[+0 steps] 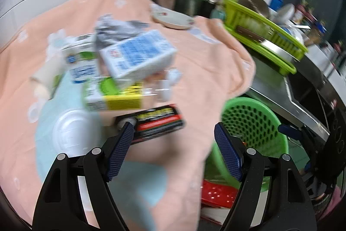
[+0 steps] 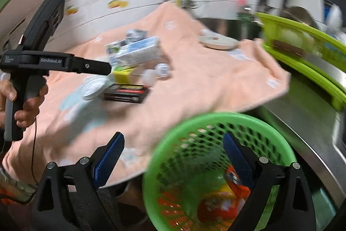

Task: Collect trash
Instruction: 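Grasp the black glue box with right tool while left tool grasps white lid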

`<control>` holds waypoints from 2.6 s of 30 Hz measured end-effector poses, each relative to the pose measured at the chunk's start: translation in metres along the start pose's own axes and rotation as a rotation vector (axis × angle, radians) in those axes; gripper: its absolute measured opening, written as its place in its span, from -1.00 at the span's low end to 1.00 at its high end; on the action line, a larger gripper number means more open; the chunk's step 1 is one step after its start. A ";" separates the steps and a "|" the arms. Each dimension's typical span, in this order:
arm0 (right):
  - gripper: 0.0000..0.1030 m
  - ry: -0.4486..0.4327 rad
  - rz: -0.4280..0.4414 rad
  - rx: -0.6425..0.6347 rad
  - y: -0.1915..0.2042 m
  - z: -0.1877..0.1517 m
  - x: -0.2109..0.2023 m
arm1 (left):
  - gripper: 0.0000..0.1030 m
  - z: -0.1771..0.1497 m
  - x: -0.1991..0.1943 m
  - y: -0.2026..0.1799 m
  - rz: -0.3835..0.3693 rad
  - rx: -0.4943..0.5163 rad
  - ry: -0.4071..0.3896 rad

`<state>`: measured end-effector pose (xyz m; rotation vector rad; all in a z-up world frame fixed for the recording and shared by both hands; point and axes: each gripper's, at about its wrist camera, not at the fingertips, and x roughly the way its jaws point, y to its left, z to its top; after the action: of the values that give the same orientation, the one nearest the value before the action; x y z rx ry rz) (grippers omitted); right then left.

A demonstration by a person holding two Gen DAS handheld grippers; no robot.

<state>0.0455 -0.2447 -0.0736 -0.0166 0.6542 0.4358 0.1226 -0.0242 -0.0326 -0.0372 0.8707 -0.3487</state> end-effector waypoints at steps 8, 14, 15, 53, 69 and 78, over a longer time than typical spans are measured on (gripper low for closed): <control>0.73 0.069 0.125 -0.161 0.034 0.041 0.056 | 0.48 -0.004 -0.022 0.056 0.066 -0.100 -0.036; 0.73 0.135 0.186 -0.215 0.042 0.057 0.103 | 0.48 -0.012 -0.025 0.085 0.102 -0.150 -0.031; 0.73 0.151 0.201 -0.217 0.042 0.059 0.113 | 0.48 -0.013 -0.025 0.088 0.107 -0.156 -0.030; 0.74 0.242 0.366 -0.363 0.078 0.063 0.175 | 0.28 -0.023 0.006 0.153 0.135 -0.243 0.049; 0.09 0.269 0.313 -0.424 0.096 0.063 0.186 | 0.12 -0.019 0.050 0.179 0.139 -0.262 0.125; 0.01 0.259 0.289 -0.390 0.094 0.056 0.173 | -0.30 -0.017 0.054 0.180 0.118 -0.251 0.113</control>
<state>0.1632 -0.0840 -0.1207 -0.3567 0.8216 0.8449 0.1928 0.1301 -0.1151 -0.1996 1.0202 -0.1308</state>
